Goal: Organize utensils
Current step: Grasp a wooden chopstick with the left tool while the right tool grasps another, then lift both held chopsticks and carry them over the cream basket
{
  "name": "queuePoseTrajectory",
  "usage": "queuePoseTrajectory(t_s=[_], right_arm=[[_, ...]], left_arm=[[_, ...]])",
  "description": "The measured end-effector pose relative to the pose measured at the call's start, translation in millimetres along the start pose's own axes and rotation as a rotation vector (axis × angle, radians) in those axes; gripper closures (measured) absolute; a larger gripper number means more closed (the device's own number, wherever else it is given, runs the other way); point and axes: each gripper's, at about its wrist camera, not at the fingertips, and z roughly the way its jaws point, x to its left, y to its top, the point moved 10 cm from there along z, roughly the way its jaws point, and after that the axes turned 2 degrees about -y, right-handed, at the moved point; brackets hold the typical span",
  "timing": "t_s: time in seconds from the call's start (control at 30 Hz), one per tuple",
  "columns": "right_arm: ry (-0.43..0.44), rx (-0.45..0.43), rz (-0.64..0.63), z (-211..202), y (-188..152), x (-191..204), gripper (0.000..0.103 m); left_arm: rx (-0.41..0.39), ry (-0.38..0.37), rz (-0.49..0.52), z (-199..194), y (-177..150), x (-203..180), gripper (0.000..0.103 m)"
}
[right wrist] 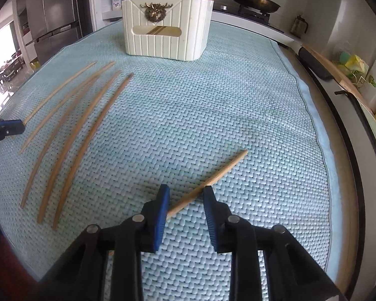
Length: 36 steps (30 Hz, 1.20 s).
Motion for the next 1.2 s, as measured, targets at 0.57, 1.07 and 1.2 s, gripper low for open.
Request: queuePoseTrajectory(t_s=[0.57,1.07,1.2], right_arm=[[0.075,0.114,0.245,17.6,14.8,-36.1,0.069],[0.022,0.138,0.19,38.2,44.4,-30.1,0.089],[0.06,0.125,0.216,48.1,56.4,-31.2,0.094]], left_arm=[[-0.01,-0.064,-0.016,-5.7,59.5,13.9,0.043],[0.084,0.011,0.175,82.4,139.2,-0.7,0.062],[0.093,-0.008,0.177,84.7,145.0,-5.7,0.099]])
